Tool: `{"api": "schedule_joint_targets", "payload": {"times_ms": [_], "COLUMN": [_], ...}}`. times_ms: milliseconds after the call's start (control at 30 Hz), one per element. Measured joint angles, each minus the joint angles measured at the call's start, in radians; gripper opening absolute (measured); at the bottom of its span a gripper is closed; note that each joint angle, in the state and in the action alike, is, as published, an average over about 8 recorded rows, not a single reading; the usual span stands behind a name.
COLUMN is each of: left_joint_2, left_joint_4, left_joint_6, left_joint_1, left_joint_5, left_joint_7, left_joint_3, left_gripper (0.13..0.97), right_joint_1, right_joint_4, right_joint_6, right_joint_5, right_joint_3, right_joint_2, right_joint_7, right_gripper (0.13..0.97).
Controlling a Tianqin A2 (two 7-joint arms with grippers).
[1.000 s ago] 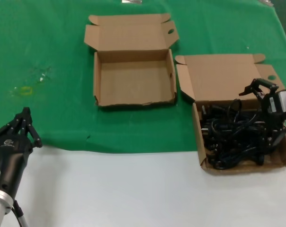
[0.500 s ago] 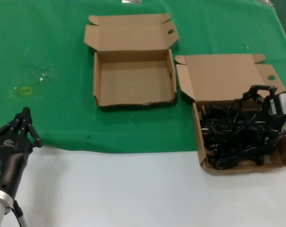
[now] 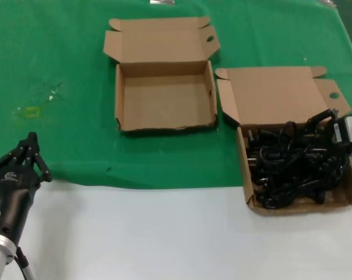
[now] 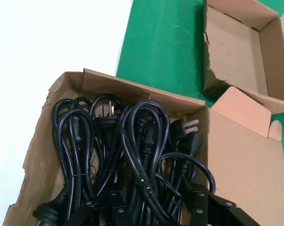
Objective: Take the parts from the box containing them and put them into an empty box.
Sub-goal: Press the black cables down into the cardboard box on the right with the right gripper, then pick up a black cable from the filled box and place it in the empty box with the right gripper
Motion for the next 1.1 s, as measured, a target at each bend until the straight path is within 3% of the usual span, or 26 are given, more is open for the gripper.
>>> {"api": "schedule_joint_targets", "payload": {"times_ms": [133, 267, 533, 1100], "left_joint_2": [0.0, 0.0, 0.0, 0.0], "left_joint_4": [0.0, 0.0, 0.0, 0.0], "left_joint_6": [0.0, 0.0, 0.0, 0.0], "left_joint_1": [0.0, 0.0, 0.0, 0.0], "left_joint_5": [0.0, 0.0, 0.0, 0.0], "left_joint_7": [0.0, 0.0, 0.0, 0.0], "left_joint_3": [0.0, 0.0, 0.0, 0.0], "left_gripper": [0.144, 0.144, 0.144, 0.144], "right_joint_1": [-0.009, -0.02, -0.028, 0.024], "right_joint_4": [0.005, 0.011, 0.022, 0.179], "right_joint_6": [0.0, -0.001, -0.003, -0.09], "right_joint_5": [0.0, 0.001, 0.001, 0.02], "right_joint_3": [0.001, 0.003, 0.007, 0.034], "right_joint_2": [0.002, 0.005, 0.01, 0.043], "right_joint_7": [0.004, 0.009, 0.021, 0.23], "right_gripper": [0.415, 0.415, 0.266, 0.214]}}
